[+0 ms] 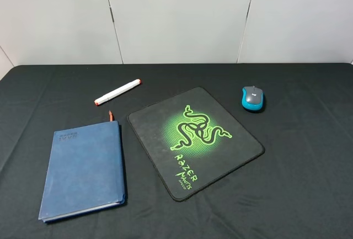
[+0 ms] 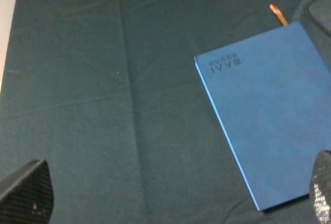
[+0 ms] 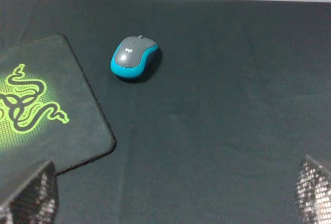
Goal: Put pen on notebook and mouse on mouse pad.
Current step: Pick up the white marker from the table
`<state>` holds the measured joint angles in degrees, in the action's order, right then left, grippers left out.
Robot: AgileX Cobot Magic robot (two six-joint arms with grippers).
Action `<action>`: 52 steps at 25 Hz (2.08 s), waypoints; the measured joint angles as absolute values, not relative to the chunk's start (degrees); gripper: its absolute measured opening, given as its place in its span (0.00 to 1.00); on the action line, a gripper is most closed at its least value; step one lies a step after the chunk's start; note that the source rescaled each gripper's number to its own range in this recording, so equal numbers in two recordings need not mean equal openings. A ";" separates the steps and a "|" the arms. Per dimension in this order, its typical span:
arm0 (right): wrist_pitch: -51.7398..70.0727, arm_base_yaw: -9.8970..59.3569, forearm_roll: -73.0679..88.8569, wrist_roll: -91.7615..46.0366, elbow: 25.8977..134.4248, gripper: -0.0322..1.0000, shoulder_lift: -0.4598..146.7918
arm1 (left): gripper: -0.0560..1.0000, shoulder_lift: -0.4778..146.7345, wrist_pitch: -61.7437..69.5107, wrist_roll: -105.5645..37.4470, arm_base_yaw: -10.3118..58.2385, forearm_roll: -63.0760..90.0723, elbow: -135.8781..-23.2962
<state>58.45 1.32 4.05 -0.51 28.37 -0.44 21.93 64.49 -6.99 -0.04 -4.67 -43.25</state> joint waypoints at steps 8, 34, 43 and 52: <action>58.45 1.32 4.05 -0.51 28.37 1.00 -0.44 | 0.98 40.81 64.64 -10.00 0.40 -5.87 -52.96; 58.45 1.32 4.05 -0.51 28.37 1.00 -0.44 | 0.97 94.93 59.93 -14.75 11.37 -7.90 -74.93; 58.45 1.32 4.05 -0.51 28.37 1.00 -0.44 | 0.97 109.82 57.54 -16.51 11.37 -8.64 -84.71; 58.45 1.32 4.05 -0.51 28.37 1.00 -0.44 | 0.97 125.25 56.45 -19.17 12.62 -5.89 -98.59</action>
